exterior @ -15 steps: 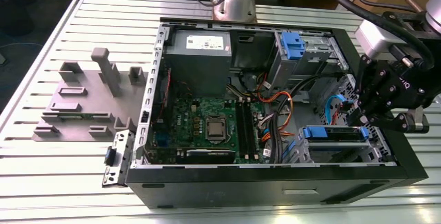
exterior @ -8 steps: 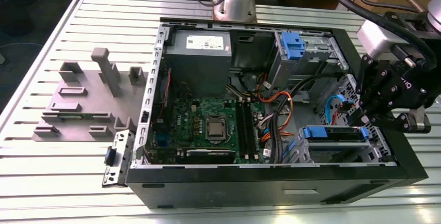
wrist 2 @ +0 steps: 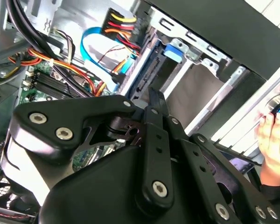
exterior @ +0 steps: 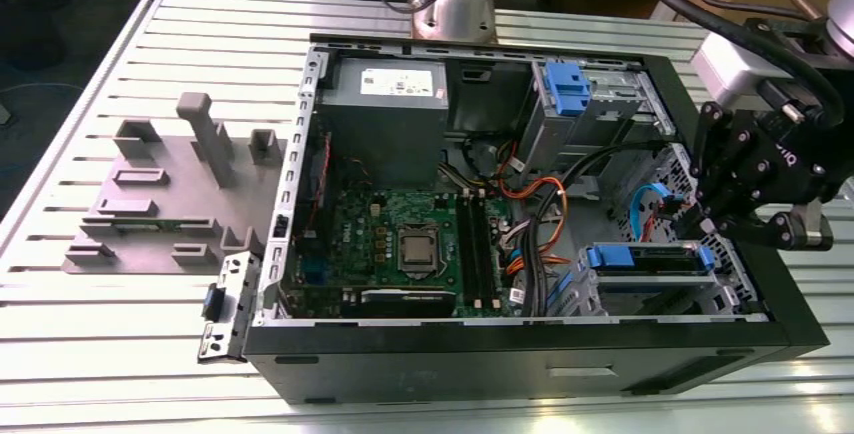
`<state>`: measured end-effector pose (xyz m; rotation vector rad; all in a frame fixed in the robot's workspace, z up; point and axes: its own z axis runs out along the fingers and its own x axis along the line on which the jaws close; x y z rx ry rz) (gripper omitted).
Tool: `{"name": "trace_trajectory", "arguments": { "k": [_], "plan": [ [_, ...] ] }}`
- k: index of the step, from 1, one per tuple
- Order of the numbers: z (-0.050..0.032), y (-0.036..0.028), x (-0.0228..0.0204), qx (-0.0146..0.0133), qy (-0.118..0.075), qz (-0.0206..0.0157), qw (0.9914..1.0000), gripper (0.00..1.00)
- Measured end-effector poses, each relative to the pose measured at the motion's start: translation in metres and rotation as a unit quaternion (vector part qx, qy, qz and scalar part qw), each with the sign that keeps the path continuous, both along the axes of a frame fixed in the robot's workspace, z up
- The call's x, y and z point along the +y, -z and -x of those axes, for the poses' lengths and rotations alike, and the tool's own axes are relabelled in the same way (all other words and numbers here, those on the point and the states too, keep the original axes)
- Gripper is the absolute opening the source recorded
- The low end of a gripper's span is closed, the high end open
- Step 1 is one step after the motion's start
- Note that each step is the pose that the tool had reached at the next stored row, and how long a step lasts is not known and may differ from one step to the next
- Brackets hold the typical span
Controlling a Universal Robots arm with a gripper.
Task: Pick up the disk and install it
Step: 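Insert the first disk wire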
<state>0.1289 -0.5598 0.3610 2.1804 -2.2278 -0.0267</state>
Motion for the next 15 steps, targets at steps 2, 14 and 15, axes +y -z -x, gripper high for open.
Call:
{"name": "trace_trajectory", "arguments": {
  "k": [2, 14, 15],
  "plan": [
    [-0.001, 0.0, 0.0041, 0.0, 0.0, 0.0, 1.0, 0.11],
    [-0.0238, 0.0001, 0.0188, 0.0032, 0.0, 0.0006, 0.99999, 0.11],
    [-0.0249, 0.0002, 0.0208, 0.0034, 0.0, 0.0016, 0.99999, 0.11]
  ]
}}
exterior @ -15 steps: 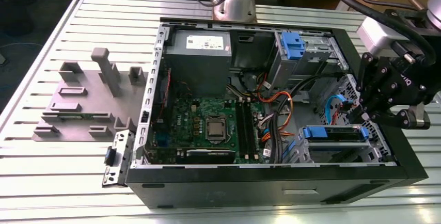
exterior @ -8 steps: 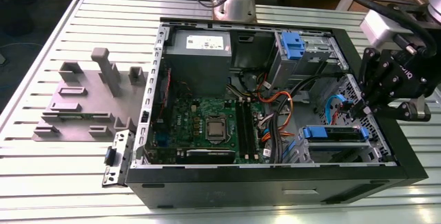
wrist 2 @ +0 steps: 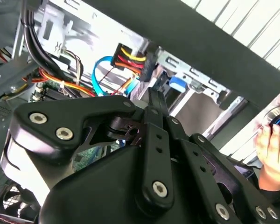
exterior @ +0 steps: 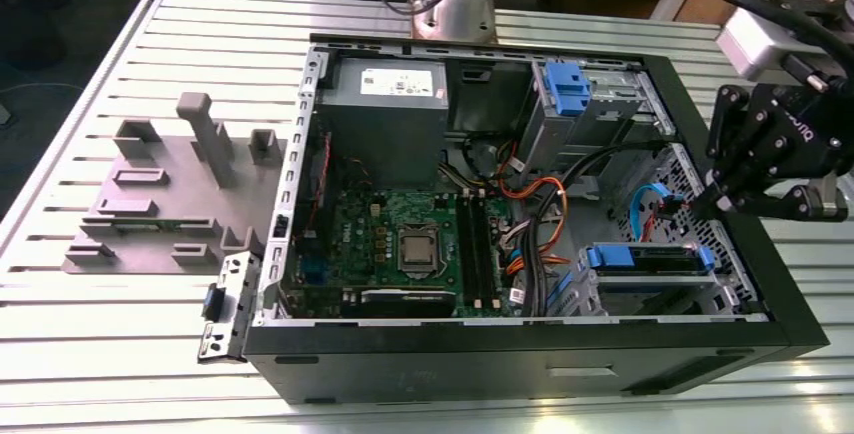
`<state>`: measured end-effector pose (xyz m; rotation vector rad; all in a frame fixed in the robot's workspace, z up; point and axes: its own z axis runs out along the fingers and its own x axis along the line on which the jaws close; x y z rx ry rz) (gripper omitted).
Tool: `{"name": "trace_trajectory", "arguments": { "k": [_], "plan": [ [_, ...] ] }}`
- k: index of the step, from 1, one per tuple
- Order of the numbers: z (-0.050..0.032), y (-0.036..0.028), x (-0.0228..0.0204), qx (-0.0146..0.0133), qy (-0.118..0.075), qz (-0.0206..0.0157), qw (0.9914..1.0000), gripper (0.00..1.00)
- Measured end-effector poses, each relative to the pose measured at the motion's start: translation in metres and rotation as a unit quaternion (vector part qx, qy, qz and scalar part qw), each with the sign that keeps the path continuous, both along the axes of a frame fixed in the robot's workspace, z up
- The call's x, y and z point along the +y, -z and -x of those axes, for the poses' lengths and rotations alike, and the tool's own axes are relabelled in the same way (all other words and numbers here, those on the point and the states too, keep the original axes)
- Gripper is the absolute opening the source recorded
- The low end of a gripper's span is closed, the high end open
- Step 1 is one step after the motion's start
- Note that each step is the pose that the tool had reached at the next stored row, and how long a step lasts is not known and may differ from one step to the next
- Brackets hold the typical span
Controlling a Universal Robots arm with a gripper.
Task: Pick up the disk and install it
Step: 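Insert the first disk wire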
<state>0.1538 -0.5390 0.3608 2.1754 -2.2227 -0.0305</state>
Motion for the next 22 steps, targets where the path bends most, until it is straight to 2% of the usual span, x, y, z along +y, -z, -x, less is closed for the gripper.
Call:
{"name": "trace_trajectory", "arguments": {
  "k": [2, 4, 9, 14, 15, 16, 17, 18, 22],
  "plan": [
    [-0.0012, 0.0, 0.0053, 0.0002, 0.0, 0.0062, 0.99998, 0.11],
    [-0.0013, 0.0002, 0.0087, 0.0006, 0.0, 0.0118, 0.99993, 0.11],
    [-0.0017, 0.0002, 0.0097, 0.0016, -0.01, 0.0121, 0.99988, 0.11],
    [-0.0022, 0.0002, 0.0097, 0.0015, -0.018, 0.012, 0.99976, 0.11],
    [-0.0022, 0.0002, 0.0097, 0.0015, -0.018, 0.012, 0.99976, 0.11],
    [-0.0024, 0.0002, 0.0097, 0.0015, -0.018, 0.012, 0.99976, 0.17],
    [-0.0034, 0.0003, 0.0099, 0.0017, -0.018, 0.0121, 0.99976, 0.17],
    [-0.0037, 0.0003, 0.01, 0.0018, -0.019, 0.0121, 0.99975, 0.24],
    [-0.0041, 0.0002, 0.0099, 0.0017, -0.034, 0.0122, 0.99934, 0.24]
  ]
}}
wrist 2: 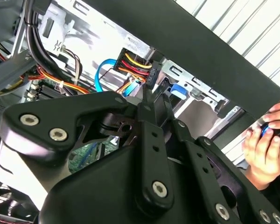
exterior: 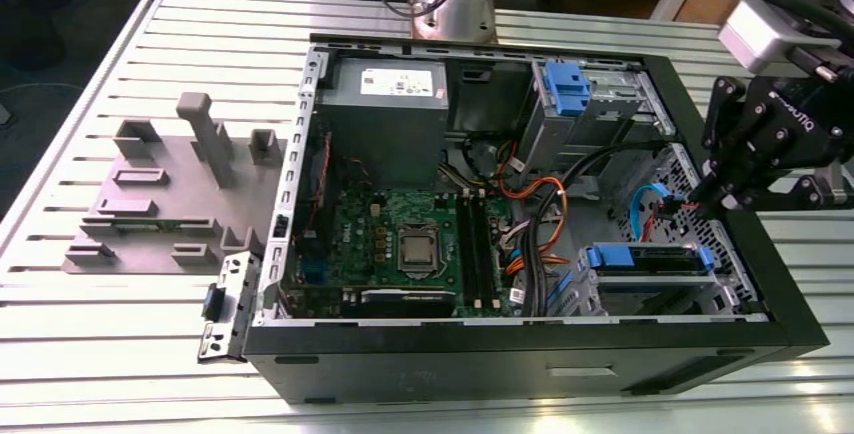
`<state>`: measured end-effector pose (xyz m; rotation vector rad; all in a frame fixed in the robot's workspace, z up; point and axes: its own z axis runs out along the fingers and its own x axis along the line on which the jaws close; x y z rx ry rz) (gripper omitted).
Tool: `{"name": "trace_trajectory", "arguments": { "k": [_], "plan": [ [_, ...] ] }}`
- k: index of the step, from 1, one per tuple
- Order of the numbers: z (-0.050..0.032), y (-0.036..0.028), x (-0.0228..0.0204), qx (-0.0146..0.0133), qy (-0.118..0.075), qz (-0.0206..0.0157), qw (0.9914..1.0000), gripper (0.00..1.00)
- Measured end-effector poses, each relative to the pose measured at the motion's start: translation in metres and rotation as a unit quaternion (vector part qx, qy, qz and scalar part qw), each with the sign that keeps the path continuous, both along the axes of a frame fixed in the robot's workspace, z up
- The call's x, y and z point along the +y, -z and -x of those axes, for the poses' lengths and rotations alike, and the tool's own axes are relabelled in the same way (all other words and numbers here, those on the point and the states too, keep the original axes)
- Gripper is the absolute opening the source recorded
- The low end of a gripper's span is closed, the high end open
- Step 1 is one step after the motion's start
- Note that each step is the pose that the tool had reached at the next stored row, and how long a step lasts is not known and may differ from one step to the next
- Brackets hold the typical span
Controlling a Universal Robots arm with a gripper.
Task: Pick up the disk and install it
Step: 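Insert the first disk wire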
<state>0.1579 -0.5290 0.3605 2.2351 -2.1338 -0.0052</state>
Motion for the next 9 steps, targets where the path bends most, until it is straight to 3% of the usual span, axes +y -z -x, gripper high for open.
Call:
{"name": "trace_trajectory", "arguments": {
  "k": [4, 5, 9],
  "plan": [
    [-0.001, 0.0002, 0.0016, 0.0, -0.006, -0.0001, 0.99998, 0.25],
    [-0.0012, 0.0003, 0.0025, 0.0, -0.007, -0.0001, 0.99998, 0.31],
    [-0.0023, 0.0007, 0.0065, 0.0, -0.01, 0.0, 0.99995, 0.31]
  ]
}}
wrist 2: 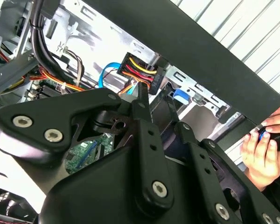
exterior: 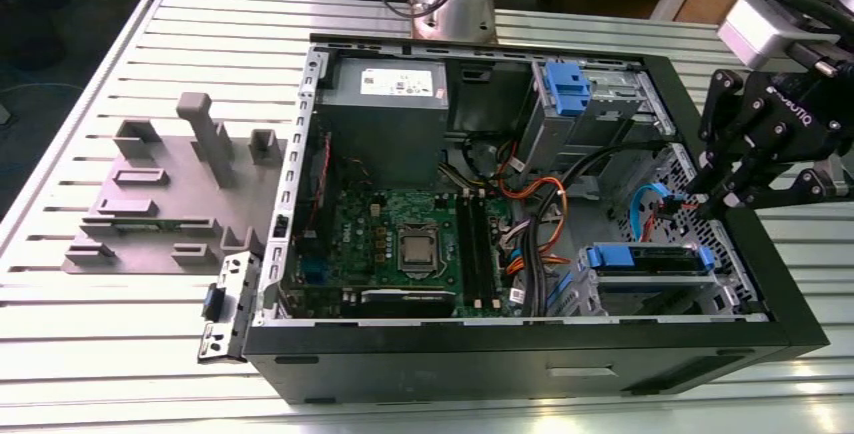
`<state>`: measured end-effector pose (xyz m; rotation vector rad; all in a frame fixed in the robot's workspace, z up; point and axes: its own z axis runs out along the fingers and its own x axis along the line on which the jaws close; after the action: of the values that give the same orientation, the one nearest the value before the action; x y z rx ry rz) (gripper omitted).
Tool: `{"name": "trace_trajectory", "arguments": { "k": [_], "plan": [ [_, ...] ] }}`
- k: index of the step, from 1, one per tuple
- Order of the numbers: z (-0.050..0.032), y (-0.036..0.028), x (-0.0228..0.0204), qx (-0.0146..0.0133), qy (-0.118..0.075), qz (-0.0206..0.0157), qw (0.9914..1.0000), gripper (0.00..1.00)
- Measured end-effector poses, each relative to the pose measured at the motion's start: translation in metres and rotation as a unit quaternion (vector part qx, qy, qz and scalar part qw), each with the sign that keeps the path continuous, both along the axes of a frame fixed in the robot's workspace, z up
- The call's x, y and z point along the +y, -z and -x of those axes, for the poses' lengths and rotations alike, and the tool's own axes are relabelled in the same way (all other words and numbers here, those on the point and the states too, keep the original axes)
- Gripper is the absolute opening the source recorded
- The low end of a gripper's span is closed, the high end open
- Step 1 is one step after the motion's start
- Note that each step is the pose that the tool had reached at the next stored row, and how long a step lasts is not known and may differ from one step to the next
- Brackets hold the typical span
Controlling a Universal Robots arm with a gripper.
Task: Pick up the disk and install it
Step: 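Insert the first disk wire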
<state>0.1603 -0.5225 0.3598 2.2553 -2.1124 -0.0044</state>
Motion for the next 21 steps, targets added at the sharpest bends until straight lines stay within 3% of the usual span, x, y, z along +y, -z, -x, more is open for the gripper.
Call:
{"name": "trace_trajectory", "arguments": {
  "k": [2, 7, 12, 17, 21],
  "plan": [
    [-0.0011, 0.0024, 0.0014, 0.0, 0.0, 0.0015, 1.0, 0.31],
    [-0.0034, 0.0076, 0.0046, 0.0, 0.0, 0.0135, 0.99991, 0.31],
    [-0.0071, 0.0083, 0.0101, 0.0001, 0.0, 0.02, 0.9998, 0.31],
    [-0.0073, 0.0101, 0.0104, 0.0001, 0.0, 0.0211, 0.99978, 0.31],
    [-0.0073, 0.0102, 0.0103, 0.0001, 0.0, 0.0212, 0.99978, 0.18]
  ]
}}
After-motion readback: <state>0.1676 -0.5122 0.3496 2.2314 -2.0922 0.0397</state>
